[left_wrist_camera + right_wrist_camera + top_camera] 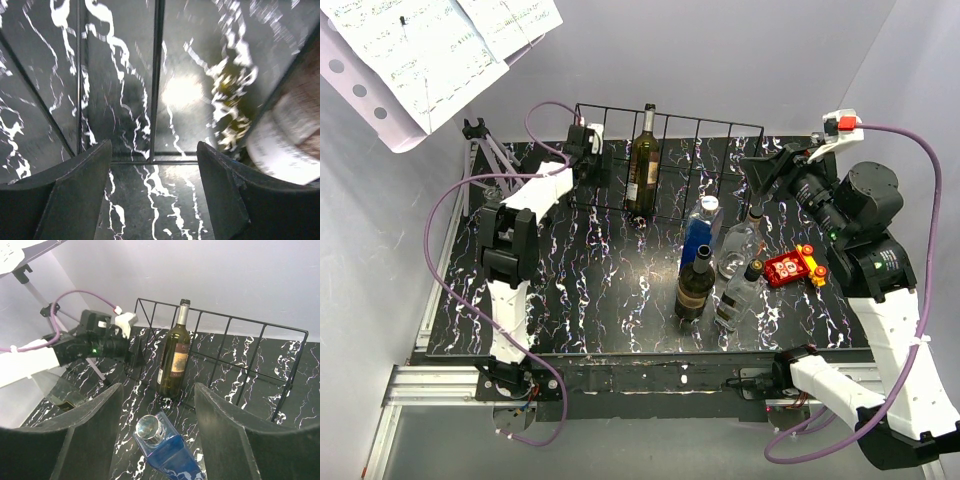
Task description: Take the wine bottle off the wine rack
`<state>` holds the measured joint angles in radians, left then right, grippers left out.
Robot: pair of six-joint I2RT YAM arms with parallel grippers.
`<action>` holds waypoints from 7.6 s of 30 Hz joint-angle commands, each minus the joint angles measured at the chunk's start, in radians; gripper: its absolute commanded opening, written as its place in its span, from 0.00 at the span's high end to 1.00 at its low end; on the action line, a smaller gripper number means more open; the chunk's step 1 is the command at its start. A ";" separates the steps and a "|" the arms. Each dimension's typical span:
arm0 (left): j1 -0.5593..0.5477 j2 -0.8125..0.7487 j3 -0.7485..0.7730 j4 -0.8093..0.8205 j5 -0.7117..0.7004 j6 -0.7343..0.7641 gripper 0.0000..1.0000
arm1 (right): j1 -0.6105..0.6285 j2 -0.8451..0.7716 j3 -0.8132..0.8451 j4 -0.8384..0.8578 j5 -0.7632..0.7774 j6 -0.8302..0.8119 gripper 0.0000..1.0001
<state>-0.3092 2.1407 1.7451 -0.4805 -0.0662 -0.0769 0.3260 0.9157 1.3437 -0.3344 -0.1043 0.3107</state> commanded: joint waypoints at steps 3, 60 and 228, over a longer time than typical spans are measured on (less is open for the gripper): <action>-0.004 -0.105 0.201 0.054 0.066 -0.049 0.29 | 0.002 -0.018 0.012 0.044 0.012 -0.022 0.34; -0.177 0.351 0.597 0.430 0.040 0.011 0.72 | 0.004 -0.018 0.034 -0.023 0.048 -0.085 0.34; -0.311 -1.769 -1.102 0.416 0.008 0.219 0.02 | -0.469 1.318 0.635 0.195 -0.341 0.102 0.99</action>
<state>-0.6174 0.3470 0.6472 -0.0746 -0.0204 0.1234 -0.1490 2.1853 1.8809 -0.2695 -0.4732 0.2699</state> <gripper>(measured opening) 0.981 0.055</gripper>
